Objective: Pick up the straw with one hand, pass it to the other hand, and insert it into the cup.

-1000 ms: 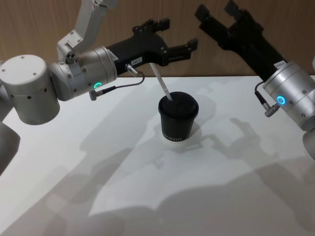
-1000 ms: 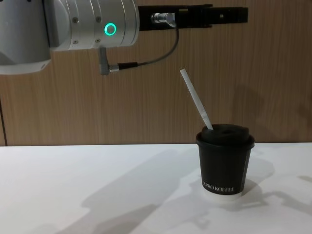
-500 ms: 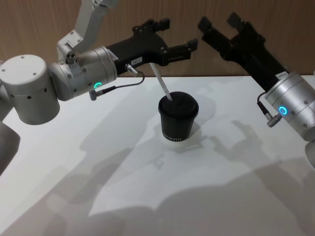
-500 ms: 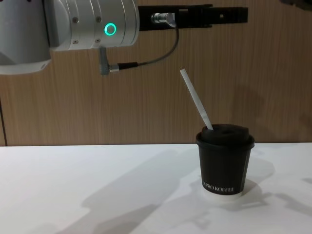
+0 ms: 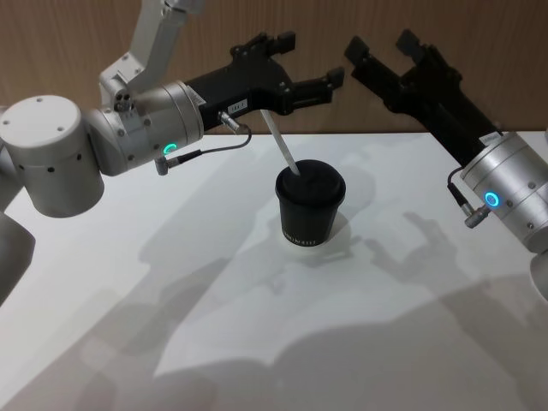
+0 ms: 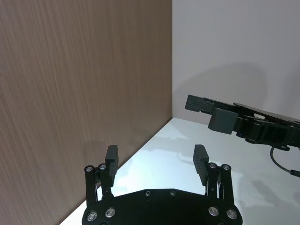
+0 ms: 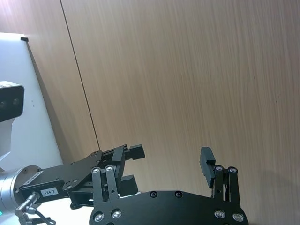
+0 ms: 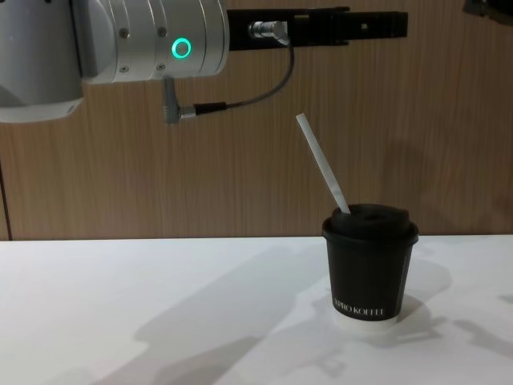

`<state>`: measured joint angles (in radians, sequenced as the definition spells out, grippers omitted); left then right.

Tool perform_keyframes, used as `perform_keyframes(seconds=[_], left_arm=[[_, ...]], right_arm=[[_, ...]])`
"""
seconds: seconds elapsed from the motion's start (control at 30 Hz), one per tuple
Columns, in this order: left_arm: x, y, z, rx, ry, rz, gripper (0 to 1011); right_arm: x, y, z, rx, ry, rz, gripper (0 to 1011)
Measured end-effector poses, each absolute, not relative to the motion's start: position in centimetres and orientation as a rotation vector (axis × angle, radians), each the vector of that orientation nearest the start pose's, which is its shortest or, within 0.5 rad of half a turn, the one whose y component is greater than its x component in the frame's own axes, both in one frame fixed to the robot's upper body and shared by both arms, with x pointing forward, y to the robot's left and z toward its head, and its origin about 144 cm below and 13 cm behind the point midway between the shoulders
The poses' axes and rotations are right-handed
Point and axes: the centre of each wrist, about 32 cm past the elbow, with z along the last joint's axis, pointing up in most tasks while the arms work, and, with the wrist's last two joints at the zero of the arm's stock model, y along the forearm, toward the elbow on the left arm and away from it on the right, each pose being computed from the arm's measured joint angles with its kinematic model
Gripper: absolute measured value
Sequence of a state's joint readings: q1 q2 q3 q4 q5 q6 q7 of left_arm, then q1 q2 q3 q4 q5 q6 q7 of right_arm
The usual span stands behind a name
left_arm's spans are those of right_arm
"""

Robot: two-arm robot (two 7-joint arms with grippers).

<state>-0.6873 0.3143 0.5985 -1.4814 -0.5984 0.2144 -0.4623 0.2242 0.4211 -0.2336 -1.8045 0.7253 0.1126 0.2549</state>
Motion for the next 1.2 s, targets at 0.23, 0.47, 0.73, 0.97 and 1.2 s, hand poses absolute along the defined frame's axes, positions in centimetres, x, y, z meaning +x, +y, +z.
perform_keyframes(seconds=[0.23, 0.47, 0.73, 0.97, 1.2], left_arm=[[57.38, 15.33, 132.58, -0.067, -0.097, 0.551, 1000], [57.38, 15.33, 132.58, -0.067, -0.097, 0.551, 999], [57.38, 15.33, 132.58, -0.067, -0.098, 0.551, 1000], [57.38, 15.33, 132.58, -0.067, -0.097, 0.551, 1000], [57.38, 15.33, 132.58, -0.067, -0.097, 0.551, 1000]], right_arm=[[48.86, -25.06, 127.91, 0.333, 0.026, -0.931, 1001], [48.83, -25.06, 127.89, 0.333, 0.025, -0.931, 1001], [48.81, -25.05, 127.86, 0.333, 0.026, -0.931, 1001], [48.8, -25.05, 127.83, 0.333, 0.027, -0.932, 1001], [48.8, -25.05, 127.82, 0.333, 0.026, -0.932, 1001]])
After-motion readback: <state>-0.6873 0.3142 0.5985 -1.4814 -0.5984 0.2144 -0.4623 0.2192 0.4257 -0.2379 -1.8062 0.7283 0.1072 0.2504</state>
